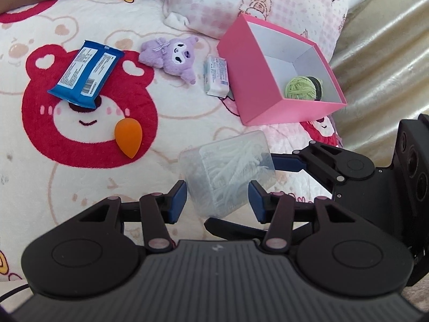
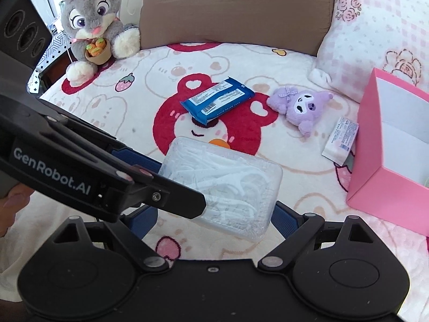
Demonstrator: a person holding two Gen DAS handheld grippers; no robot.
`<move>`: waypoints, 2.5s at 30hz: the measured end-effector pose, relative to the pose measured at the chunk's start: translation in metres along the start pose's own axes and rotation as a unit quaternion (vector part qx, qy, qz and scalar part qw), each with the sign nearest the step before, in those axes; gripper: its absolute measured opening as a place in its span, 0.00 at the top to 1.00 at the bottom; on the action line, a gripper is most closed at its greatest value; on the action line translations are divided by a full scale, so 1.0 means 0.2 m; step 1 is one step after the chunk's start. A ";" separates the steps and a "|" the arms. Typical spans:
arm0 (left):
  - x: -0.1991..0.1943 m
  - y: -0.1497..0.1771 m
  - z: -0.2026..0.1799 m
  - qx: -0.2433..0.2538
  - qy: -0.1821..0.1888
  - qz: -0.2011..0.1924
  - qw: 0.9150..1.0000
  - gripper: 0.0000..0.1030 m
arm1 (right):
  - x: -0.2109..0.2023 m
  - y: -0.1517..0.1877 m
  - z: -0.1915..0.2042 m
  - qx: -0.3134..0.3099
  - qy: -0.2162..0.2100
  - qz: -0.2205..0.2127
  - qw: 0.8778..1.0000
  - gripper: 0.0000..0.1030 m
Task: Organize objects
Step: 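Lift the floss-pick box with the left gripper toward the pink box, then lower the floss-pick box into the pink box and open the left gripper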
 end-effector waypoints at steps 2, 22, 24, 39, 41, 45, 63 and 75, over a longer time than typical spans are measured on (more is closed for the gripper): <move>-0.01 -0.01 -0.02 0.002 0.001 0.001 1.000 0.53 | -0.03 0.00 -0.01 0.005 0.000 0.000 1.000 0.09; -0.11 -0.11 -0.28 0.031 -0.003 0.015 0.999 0.52 | -0.28 -0.05 -0.10 0.032 -0.010 0.004 0.999 0.09; -0.12 -0.12 -0.31 0.037 -0.006 0.016 0.999 0.51 | -0.29 -0.05 -0.10 0.032 -0.010 0.004 0.999 0.09; -0.14 -0.23 -0.50 0.063 -0.010 0.000 0.998 0.51 | -0.46 -0.06 -0.19 0.026 0.010 -0.037 0.999 0.09; -0.14 -0.24 -0.53 0.077 -0.012 -0.006 0.997 0.52 | -0.47 -0.05 -0.21 0.028 0.013 -0.046 0.998 0.09; -0.12 -0.29 -0.62 0.097 -0.010 -0.016 0.995 0.52 | -0.53 -0.05 -0.26 0.027 0.023 -0.069 0.997 0.09; 0.16 -0.65 -0.93 0.111 0.024 -0.036 0.993 0.50 | -0.71 -0.18 -0.70 0.017 0.078 -0.115 0.990 0.09; 0.45 -0.83 -1.00 0.078 0.001 -0.046 0.996 0.49 | -0.62 -0.24 -1.01 0.038 0.078 -0.115 0.990 0.10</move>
Point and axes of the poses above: each gripper's, at about its wrist camera, not at the fingertips, and x roughly the way its jaws point, z to its left, y to its underside, the point moved 1 cm from there along x, roughly the way its jaws point, and after that the axes turned 7 degrees about x, right-handed, at the moved point
